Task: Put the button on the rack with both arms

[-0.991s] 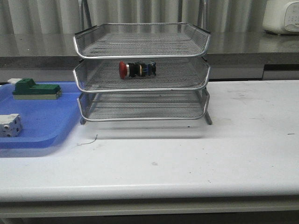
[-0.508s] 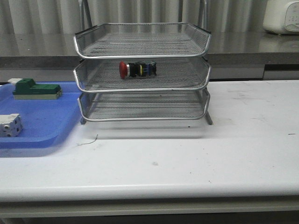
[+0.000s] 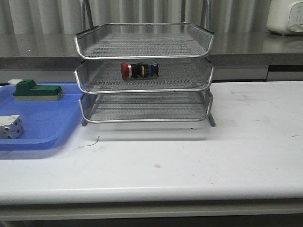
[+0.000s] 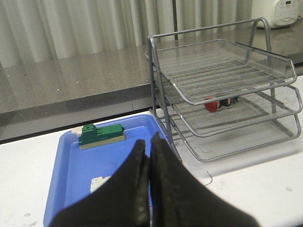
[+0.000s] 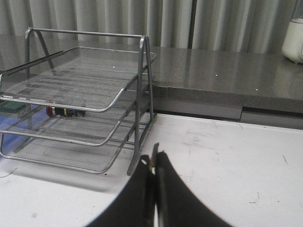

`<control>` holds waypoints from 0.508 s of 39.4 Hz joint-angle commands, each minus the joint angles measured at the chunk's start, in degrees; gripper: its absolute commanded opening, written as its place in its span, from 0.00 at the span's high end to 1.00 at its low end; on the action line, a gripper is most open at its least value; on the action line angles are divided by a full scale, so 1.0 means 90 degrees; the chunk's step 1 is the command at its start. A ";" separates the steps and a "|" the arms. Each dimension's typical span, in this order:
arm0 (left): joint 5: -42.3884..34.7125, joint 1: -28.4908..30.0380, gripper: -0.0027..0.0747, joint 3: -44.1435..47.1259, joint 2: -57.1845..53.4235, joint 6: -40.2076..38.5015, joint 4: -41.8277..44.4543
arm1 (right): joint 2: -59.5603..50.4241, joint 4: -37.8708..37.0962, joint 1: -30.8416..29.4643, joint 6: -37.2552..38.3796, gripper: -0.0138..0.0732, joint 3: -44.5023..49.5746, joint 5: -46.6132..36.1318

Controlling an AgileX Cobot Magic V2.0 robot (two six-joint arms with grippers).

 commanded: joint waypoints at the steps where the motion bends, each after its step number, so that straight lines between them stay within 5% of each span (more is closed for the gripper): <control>1: -0.0520 0.0032 0.99 -0.0153 0.0080 -0.0074 -0.0090 | 0.0069 0.0045 -0.0055 -0.0026 0.97 -0.0150 -0.0521; 20: -0.1070 0.0218 0.99 0.0296 -0.0124 -0.0323 0.0213 | 0.0069 0.0045 -0.0055 -0.0026 0.97 -0.0150 -0.0521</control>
